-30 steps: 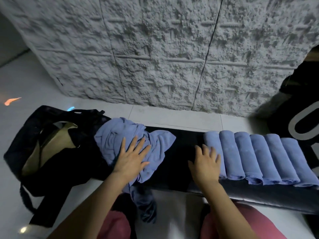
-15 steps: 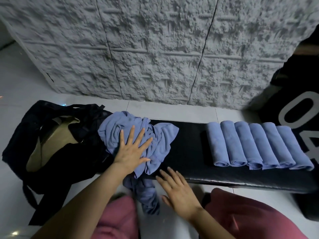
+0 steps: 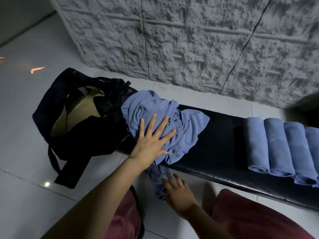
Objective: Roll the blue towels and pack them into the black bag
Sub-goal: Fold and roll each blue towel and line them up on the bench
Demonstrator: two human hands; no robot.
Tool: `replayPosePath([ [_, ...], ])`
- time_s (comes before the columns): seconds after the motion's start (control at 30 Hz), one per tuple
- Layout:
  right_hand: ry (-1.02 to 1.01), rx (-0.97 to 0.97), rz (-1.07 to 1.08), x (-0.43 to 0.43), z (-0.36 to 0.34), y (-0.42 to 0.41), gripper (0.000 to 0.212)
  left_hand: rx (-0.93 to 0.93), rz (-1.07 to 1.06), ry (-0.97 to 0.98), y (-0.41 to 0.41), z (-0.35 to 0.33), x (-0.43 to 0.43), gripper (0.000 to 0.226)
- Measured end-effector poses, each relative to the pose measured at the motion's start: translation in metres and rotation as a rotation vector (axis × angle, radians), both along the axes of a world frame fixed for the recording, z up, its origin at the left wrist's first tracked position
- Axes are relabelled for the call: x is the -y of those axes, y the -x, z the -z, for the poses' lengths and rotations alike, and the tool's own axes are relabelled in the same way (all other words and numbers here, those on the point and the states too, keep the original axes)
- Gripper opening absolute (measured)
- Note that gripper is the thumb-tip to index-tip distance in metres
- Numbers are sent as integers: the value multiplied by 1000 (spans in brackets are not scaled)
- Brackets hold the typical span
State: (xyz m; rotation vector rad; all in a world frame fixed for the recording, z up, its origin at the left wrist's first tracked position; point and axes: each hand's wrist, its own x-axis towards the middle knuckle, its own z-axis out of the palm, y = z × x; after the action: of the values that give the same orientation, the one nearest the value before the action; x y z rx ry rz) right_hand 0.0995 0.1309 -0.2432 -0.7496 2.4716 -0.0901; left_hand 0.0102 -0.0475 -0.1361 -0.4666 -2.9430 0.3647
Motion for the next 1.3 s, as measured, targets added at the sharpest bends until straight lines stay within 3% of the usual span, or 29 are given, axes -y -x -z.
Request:
replayPosePath([
  [0.13,12,63,102,-1,32,1,64,21,81,-28,-23,2,5,97],
  [0.3,4,77,60,10,58,1,61,99,82,-29,-46,2,24,96],
  [0.4,-51,230,83,19,74,-4,59,137,93,-20,-49,2,35,95],
  [0.53,-65,166,-36,21,99,-16,69,154,119,18,-51,7,44,95],
  [0.6,-138,251,-74,21,113,-19,81,153,129,21,-50,7,46,95],
  [0.7,-125,133,45,18,155,-24,88,141,139,15,-47,8,46,95],
  [0.8,-246,287,-64,29,144,-16,85,135,147,34,-45,10,48,99],
  [1.0,-244,430,-68,32,176,-22,72,118,159,78,-45,17,55,109],
  [1.3,-203,330,-20,46,198,-17,74,111,134,81,-45,21,52,103],
])
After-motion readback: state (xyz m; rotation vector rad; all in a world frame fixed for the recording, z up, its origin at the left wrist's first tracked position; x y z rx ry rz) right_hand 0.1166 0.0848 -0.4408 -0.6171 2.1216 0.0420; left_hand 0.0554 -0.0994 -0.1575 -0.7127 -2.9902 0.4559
